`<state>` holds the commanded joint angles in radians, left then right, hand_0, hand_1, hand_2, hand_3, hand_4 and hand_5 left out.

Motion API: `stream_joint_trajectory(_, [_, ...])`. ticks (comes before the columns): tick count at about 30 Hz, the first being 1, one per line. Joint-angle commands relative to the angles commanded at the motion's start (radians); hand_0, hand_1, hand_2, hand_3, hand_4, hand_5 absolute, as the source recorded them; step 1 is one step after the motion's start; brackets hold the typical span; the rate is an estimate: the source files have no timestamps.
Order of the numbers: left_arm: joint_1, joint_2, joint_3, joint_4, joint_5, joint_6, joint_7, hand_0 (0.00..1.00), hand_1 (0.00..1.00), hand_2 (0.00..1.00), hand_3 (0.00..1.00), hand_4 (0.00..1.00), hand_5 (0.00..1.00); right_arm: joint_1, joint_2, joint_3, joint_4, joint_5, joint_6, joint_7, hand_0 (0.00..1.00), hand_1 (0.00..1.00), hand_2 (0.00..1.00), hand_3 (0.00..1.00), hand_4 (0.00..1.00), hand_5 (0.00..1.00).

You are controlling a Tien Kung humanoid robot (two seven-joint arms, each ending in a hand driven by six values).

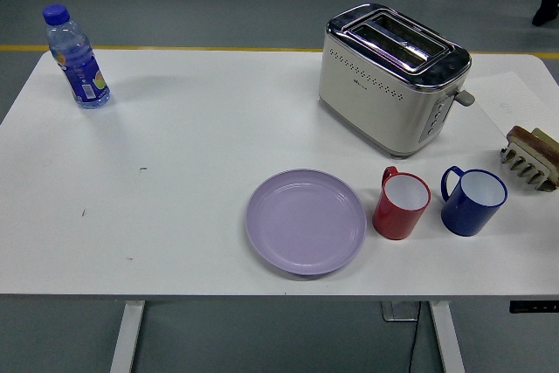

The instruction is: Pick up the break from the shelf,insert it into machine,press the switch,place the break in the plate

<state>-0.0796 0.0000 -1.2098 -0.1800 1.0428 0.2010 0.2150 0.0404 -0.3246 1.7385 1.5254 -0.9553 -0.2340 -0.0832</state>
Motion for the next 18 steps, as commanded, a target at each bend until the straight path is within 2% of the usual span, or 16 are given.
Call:
stream_joint_trajectory(3, [0.000,0.000,0.001,0.000,-0.001,0.000,0.000,0.674,0.666,0.723,0.684,0.483,0.998,0.004,-0.006,-0.021,0.027,-0.084,0.035,-0.042,0.900,0.821,0.895,0.867,0.779,0.072])
stream_joint_trajectory(4, [0.000,0.000,0.001,0.000,-0.001,0.000,0.000,0.674,0.666,0.722,0.683,0.486,0.998,0.006,-0.008,-0.031,0.038,-0.123,0.049,-0.060,0.960,0.870,0.929,0.903,0.808,0.064])
stream_joint_trajectory(10, [-0.002,0.000,0.002,0.000,-0.001,0.002,0.000,0.673,0.666,0.722,0.682,0.488,0.998,0.021,-0.020,-0.099,0.092,-0.383,0.111,-0.128,0.978,0.881,0.937,0.910,0.823,0.070])
stream_joint_trajectory(18, [-0.003,0.001,0.004,0.000,-0.002,0.005,0.001,0.673,0.662,0.719,0.680,0.489,0.998,0.054,-0.031,-0.162,0.094,-0.721,0.142,-0.174,0.989,0.888,0.939,0.902,0.832,0.076])
